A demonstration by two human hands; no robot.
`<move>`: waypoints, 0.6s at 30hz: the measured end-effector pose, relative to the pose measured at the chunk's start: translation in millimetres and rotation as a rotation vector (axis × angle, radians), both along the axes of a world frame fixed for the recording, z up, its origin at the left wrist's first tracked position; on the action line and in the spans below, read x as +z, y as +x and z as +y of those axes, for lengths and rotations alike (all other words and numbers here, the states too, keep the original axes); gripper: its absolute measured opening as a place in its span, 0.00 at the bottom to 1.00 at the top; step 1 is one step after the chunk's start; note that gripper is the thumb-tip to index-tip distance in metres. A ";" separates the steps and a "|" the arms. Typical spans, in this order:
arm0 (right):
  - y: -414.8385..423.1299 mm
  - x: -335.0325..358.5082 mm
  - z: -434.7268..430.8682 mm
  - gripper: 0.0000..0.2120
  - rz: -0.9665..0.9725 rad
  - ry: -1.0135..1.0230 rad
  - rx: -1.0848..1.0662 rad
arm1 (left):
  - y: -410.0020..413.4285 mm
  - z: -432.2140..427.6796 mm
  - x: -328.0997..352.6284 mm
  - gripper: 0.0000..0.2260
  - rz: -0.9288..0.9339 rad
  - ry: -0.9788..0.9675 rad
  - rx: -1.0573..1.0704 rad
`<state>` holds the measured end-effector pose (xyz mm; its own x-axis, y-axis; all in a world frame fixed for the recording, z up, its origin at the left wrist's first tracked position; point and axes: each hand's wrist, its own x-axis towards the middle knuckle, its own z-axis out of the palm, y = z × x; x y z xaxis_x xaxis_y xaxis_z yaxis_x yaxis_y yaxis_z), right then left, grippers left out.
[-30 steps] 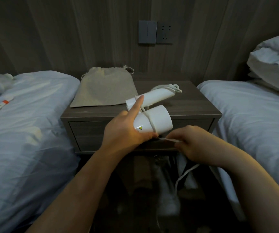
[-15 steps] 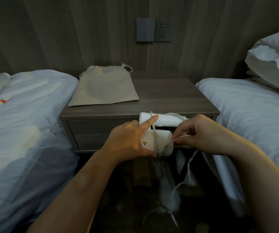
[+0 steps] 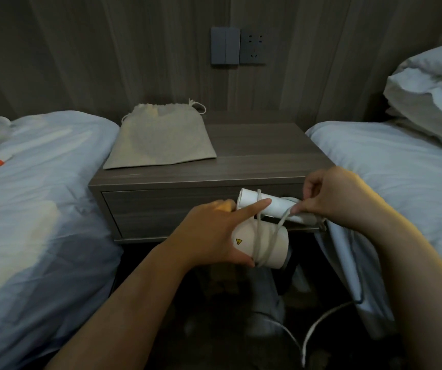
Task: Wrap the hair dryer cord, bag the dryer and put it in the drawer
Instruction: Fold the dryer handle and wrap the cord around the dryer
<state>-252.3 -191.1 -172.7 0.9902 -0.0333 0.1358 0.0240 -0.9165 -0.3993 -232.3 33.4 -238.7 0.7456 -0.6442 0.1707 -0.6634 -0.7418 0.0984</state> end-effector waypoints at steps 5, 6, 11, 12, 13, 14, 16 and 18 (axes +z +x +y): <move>4.8 0.0 -3.7 0.17 -0.037 0.041 0.023 | 1.1 0.9 4.0 0.46 0.003 -0.007 -0.001; 6.3 -1.6 -3.5 0.13 -0.051 0.084 0.056 | 0.7 1.1 4.4 0.46 -0.001 0.000 -0.005; 11.4 -4.7 -11.7 0.15 -0.027 0.221 0.249 | -2.2 -1.2 3.5 0.46 -0.014 0.043 -0.036; 12.7 -5.8 -13.5 0.17 -0.024 0.233 0.260 | -2.7 -2.2 3.8 0.46 -0.016 0.047 -0.041; 14.2 -7.6 -14.5 0.17 -0.027 0.253 0.263 | -2.9 -3.1 4.0 0.46 -0.019 0.048 -0.045; 15.7 -9.6 -14.4 0.17 -0.036 0.280 0.254 | -3.3 -3.8 4.1 0.46 -0.025 0.050 -0.051; 19.5 -14.4 -13.0 0.13 -0.053 0.337 0.222 | -4.7 -5.0 5.0 0.47 -0.035 0.055 -0.066; 22.2 -18.1 -9.0 0.09 -0.051 0.399 0.185 | -6.4 -6.6 5.2 0.47 -0.045 0.058 -0.084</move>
<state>-230.2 -200.0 -190.8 0.9767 0.0843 0.1976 0.2024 -0.6688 -0.7153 -238.6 26.8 -233.6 0.6812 -0.7136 0.1636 -0.7260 -0.6873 0.0255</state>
